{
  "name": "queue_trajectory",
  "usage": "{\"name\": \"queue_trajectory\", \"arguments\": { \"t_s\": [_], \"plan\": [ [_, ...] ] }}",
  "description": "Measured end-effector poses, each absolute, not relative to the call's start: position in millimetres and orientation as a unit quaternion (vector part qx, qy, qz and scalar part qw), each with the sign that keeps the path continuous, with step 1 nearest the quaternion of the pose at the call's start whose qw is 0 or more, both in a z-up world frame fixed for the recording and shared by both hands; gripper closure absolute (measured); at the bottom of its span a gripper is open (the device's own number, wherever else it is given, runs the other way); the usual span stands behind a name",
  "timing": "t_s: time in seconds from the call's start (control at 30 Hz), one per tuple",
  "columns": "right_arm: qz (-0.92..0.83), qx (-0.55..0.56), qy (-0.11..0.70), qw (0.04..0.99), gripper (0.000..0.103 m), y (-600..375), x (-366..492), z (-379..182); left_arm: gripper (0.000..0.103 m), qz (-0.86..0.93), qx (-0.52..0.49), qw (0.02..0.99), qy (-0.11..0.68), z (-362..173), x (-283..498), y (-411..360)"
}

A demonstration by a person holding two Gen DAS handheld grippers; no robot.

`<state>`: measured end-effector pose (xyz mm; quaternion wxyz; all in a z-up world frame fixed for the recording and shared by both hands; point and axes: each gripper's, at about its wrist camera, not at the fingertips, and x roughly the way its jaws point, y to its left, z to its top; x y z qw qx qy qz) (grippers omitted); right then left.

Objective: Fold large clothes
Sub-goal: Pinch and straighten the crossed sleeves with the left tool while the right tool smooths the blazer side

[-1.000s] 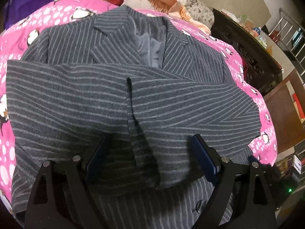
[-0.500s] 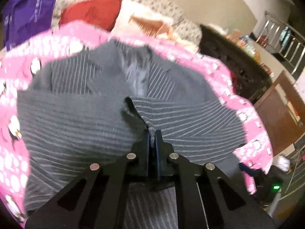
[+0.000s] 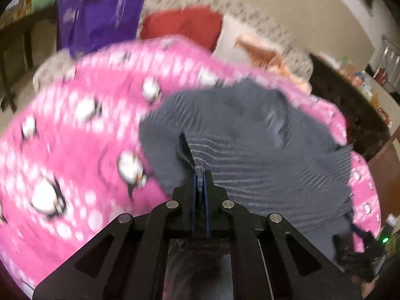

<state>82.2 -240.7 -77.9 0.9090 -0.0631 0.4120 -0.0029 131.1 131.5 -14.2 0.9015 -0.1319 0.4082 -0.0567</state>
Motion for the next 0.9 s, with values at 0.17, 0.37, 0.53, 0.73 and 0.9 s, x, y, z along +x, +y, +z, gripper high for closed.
{"name": "queue_trajectory", "arguments": {
  "t_s": [0.17, 0.37, 0.53, 0.73, 0.9],
  "plan": [
    [0.007, -0.033, 0.410, 0.912, 0.014, -250, 77, -68, 0.090, -0.040, -0.154, 0.897, 0.412, -13, 121, 138],
    [0.086, 0.006, 0.321, 0.943, 0.058, -274, 76, -1, 0.090, 0.002, -0.137, 0.939, 0.315, 38, 102, 142],
    [0.193, -0.010, 0.366, 0.910, 0.089, -237, 140, -7, 0.090, -0.012, -0.096, 0.924, 0.371, 13, 144, 97],
    [0.142, 0.040, 0.454, 0.878, 0.103, -286, 167, -72, 0.089, 0.058, -0.021, 0.914, 0.402, -47, 150, 82],
    [0.145, 0.047, 0.442, 0.884, 0.103, -289, 160, -43, 0.089, 0.057, -0.039, 0.914, 0.400, -46, 150, 92]
  ]
}}
